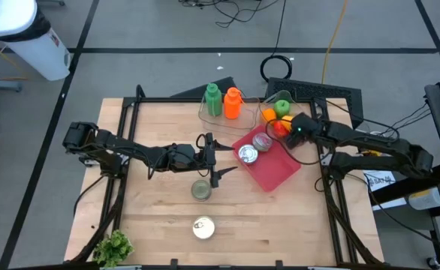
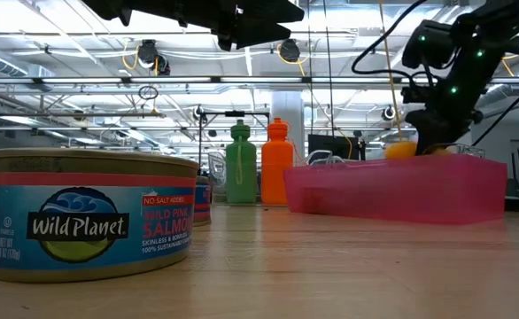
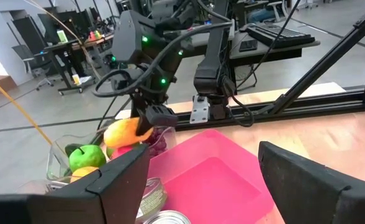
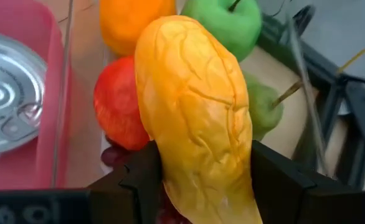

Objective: Pick & Place Food Item
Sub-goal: Put the yellow mango into the right transparent bin, then put the top blue and pink tuna can into the pink bin

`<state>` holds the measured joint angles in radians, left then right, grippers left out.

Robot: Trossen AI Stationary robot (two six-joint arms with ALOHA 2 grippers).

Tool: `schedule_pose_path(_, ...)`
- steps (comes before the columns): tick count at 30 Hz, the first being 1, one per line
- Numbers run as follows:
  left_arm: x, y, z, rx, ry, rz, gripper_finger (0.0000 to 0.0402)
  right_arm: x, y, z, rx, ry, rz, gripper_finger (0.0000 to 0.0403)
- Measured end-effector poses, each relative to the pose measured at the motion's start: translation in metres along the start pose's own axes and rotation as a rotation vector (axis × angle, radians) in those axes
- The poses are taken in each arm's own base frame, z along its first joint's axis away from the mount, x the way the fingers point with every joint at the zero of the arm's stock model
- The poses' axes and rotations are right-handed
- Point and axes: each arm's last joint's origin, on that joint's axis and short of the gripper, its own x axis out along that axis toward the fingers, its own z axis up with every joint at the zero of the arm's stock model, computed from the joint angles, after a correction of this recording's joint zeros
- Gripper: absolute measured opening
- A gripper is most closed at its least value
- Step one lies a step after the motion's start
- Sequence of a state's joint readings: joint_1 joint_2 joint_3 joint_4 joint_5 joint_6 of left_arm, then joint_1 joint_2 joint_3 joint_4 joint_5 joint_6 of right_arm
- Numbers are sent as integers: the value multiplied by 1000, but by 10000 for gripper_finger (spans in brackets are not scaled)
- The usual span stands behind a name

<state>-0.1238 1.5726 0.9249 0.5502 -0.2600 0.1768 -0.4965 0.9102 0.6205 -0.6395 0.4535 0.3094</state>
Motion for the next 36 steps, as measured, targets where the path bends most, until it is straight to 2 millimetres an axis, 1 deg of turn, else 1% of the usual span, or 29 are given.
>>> schedule_pose_path(3,0,0,0,-2,1,0,311,2,0,-4,7,14,8,189)
schedule_pose_path(9,0,0,0,-2,1,0,319,8,0,-13,1,37,-7,219)
schedule_pose_path(14,0,0,0,-2,1,0,313,8,0,-14,-19,41,-2,242)
schedule_pose_path(20,0,0,0,-2,1,0,305,1,-3,-13,-22,-2,20,268)
schedule_pose_path(25,0,0,0,-2,1,0,314,-7,-8,-15,-22,-35,29,285)
schedule_pose_path(30,0,0,0,-2,1,0,323,-16,-12,-15,4,-87,45,292)
schedule_pose_path(33,0,0,-1,-39,6,0,323,-21,-13,-15,22,-110,122,291)
schedule_pose_path(36,-4,-6,-1,-122,48,-21,324,-29,-10,-13,30,-141,321,287)
